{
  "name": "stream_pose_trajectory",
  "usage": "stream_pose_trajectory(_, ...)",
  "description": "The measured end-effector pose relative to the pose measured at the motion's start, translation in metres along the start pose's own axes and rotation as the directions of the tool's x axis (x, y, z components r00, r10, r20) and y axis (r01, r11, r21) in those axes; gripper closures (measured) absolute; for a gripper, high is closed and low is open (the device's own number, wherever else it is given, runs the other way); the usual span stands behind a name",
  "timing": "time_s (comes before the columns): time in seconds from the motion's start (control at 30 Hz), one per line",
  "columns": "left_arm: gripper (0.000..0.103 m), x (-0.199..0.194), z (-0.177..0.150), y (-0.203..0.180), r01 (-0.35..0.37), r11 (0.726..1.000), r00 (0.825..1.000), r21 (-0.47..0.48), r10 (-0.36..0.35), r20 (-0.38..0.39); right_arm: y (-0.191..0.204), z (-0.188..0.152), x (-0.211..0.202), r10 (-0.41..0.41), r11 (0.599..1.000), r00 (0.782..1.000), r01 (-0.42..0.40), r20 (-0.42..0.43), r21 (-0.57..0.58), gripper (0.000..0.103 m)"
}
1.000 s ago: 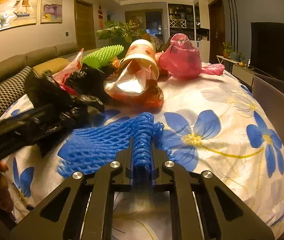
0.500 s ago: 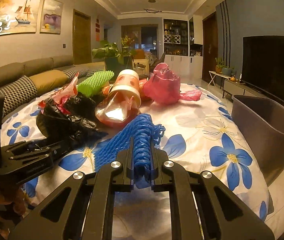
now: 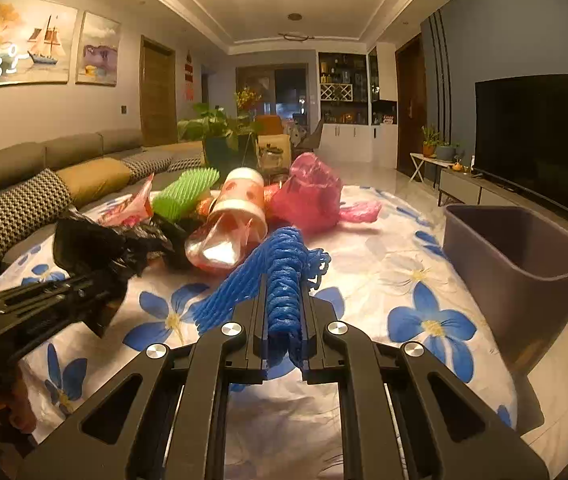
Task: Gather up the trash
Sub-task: 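Carry the blue net and black bag over the grey bin and release both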
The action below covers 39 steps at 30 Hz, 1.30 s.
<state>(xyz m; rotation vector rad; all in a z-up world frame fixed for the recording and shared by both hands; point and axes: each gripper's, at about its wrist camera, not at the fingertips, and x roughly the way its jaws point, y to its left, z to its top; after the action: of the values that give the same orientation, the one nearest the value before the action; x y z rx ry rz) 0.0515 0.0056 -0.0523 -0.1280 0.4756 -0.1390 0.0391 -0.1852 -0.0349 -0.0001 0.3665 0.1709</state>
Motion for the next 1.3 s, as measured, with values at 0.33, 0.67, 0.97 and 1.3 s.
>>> stream_pose_trajectory(0.33,0.093,-0.019,0.046,-0.05,0.09,0.992,0.991,0.092,-0.099,0.091,-0.029,0.031,-0.028,-0.094,0.996,0.989,0.093,0.115,0.012,0.091)
stream_pose_trajectory(0.67,0.093,0.011,0.107,-0.144,0.264,0.937,0.941,0.229,-0.303,0.154,-0.105,0.075,-0.055,-0.372,0.928,0.891,0.364,0.26,0.08,0.091)
stream_pose_trajectory(0.97,0.093,0.085,0.126,-0.232,0.405,0.87,0.888,0.283,-0.447,0.104,-0.178,0.087,-0.046,-0.584,0.812,0.768,0.554,0.264,0.186,0.091)
stream_pose_trajectory(1.3,0.093,0.153,0.105,-0.278,0.488,0.822,0.861,0.295,-0.508,-0.009,-0.207,0.069,-0.026,-0.638,0.769,0.741,0.602,0.209,0.214,0.091)
